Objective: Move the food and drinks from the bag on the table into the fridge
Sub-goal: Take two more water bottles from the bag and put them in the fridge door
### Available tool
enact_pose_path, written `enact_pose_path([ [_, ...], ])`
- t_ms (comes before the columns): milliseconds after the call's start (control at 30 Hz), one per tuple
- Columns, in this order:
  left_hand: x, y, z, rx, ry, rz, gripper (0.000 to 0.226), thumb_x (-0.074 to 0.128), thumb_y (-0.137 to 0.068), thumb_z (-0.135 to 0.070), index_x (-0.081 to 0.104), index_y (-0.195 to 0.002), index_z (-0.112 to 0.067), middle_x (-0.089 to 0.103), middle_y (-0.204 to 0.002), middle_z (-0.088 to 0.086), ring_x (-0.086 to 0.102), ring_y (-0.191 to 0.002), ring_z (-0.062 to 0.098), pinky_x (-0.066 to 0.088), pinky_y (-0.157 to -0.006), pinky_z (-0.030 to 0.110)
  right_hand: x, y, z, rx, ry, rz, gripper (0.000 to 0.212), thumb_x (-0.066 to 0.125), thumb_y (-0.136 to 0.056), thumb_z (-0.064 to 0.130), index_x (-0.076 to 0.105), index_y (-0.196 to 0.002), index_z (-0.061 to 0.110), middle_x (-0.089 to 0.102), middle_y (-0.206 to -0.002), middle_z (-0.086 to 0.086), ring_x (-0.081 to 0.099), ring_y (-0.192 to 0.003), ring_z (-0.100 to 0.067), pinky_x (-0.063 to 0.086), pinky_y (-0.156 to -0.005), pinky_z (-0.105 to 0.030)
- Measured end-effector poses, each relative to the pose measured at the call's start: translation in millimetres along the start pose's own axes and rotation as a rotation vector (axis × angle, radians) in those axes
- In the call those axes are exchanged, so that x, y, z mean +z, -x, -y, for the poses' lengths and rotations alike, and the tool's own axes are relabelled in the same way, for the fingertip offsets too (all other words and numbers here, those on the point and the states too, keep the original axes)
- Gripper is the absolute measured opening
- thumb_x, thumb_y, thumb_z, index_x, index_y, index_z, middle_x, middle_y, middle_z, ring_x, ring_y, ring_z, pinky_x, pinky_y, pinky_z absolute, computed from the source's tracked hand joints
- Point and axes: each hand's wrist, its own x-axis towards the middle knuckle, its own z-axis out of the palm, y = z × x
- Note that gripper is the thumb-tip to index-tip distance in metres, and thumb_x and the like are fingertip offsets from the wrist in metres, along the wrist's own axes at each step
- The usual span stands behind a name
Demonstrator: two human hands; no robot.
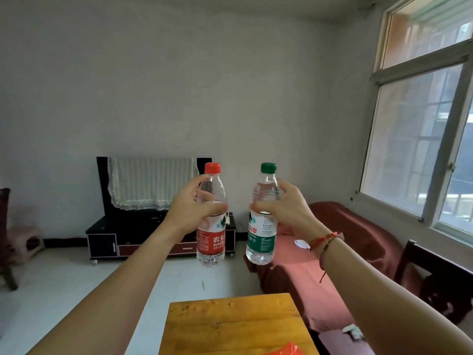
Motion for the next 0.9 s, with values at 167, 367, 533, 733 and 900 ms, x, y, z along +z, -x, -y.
enact_pose_path([
  [167,-24,12,1,-0.032,-0.057,-0.068,0.073,0.088,-0.068,-0.022,0.050,-0.128,-0.041,0.066,-0.108,0.004,0.067,-0.098,0.020,0.056,-0.078,0.040,20,-5,9,-0.018,-0.027,0.080,0.055,0.087,-0.048,0.036,0.071,-0.100,0.029,0.078,-0.090,0.005,0.076,-0.085,-0.016,0.061,-0.085,-0.045],
  [367,-68,43,7,-0.090,-0.111,-0.196,0.069,0.090,-0.064,-0.026,0.052,-0.120,-0.042,0.069,-0.101,-0.001,0.068,-0.096,0.016,0.056,-0.075,0.037,63,0,29,-0.087,-0.069,0.213,0.042,0.088,-0.061,0.019,0.069,-0.098,0.027,0.078,-0.089,0.003,0.076,-0.086,-0.020,0.061,-0.086,-0.048],
  [533,-111,82,-1,-0.114,-0.156,-0.297,0.069,0.087,-0.071,-0.020,0.052,-0.129,-0.031,0.066,-0.105,-0.002,0.067,-0.097,0.014,0.052,-0.073,0.030,116,10,50,-0.146,-0.065,0.349,0.043,0.090,-0.061,0.022,0.068,-0.098,0.028,0.077,-0.092,0.003,0.075,-0.090,-0.021,0.060,-0.088,-0.050],
  [733,-186,148,-13,-0.181,-0.279,-0.446,0.077,0.088,-0.061,-0.036,0.053,-0.129,-0.041,0.069,-0.107,-0.009,0.068,-0.099,0.013,0.057,-0.083,0.046,194,43,87,-0.208,-0.119,0.499,0.045,0.089,-0.064,0.019,0.068,-0.103,0.025,0.077,-0.095,0.004,0.074,-0.090,-0.018,0.059,-0.090,-0.048],
  [900,-237,214,-32,-0.247,-0.395,-0.594,0.070,0.087,-0.066,-0.030,0.055,-0.127,-0.038,0.070,-0.104,-0.009,0.068,-0.095,0.012,0.057,-0.081,0.042,260,80,117,-0.242,-0.181,0.654,0.051,0.089,-0.053,0.030,0.068,-0.100,0.029,0.077,-0.093,0.005,0.075,-0.088,-0.016,0.060,-0.088,-0.046],
])
